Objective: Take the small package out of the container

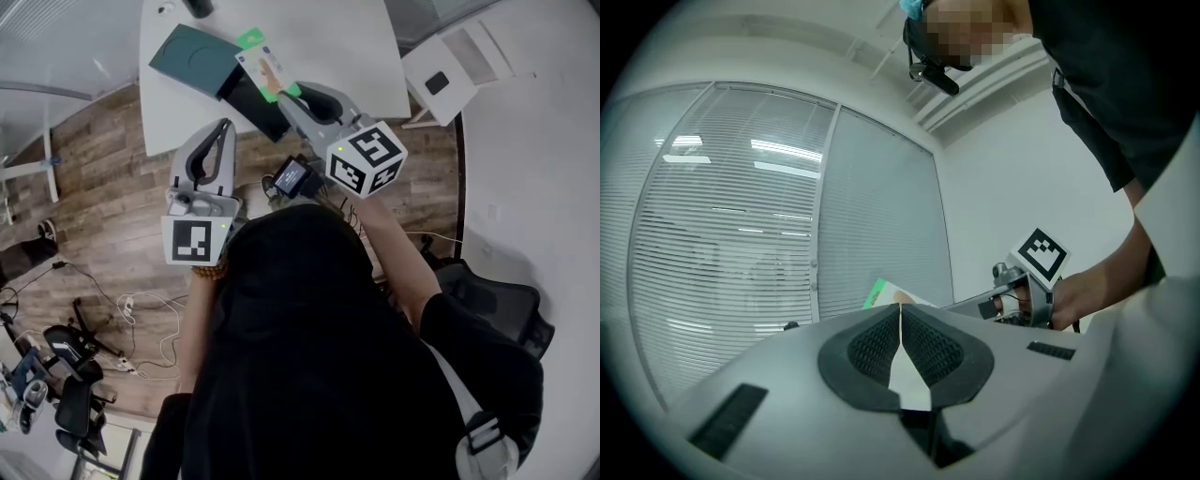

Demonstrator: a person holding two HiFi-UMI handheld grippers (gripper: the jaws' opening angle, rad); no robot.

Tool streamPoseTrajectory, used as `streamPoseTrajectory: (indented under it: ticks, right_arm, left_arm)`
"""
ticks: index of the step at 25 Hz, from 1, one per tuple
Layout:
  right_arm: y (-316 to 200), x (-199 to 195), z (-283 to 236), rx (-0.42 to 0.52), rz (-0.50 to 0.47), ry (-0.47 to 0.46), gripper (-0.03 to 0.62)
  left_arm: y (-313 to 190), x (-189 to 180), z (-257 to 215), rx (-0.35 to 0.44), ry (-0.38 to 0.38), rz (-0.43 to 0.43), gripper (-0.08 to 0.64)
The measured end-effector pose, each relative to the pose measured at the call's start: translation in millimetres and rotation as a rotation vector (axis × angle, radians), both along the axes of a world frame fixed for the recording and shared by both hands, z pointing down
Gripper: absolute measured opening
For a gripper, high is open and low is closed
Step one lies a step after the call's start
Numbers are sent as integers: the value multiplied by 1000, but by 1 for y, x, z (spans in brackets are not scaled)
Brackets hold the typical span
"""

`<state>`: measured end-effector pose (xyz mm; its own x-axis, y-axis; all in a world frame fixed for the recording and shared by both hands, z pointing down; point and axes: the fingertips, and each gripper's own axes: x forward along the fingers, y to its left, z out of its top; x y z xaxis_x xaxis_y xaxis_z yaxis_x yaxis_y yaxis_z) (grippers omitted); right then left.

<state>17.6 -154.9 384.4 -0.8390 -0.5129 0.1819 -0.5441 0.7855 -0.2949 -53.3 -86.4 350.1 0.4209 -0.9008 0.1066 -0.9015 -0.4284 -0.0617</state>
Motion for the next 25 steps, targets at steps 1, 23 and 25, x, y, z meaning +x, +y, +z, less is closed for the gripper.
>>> streamPoseTrajectory:
  ticks: [1,23,25]
  right_arm:
    - [1,0,-3,7,2,-4,86]
    - [10,9,-86,110,21,-163,86]
    - [12,9,-91,135,23,-181,86]
  left_arm:
    - [0,-1,-2,7,0,-1,3]
    - [-7,1,-41,127,2,4,3]
    - [-6,2,-41,131,2,4,3]
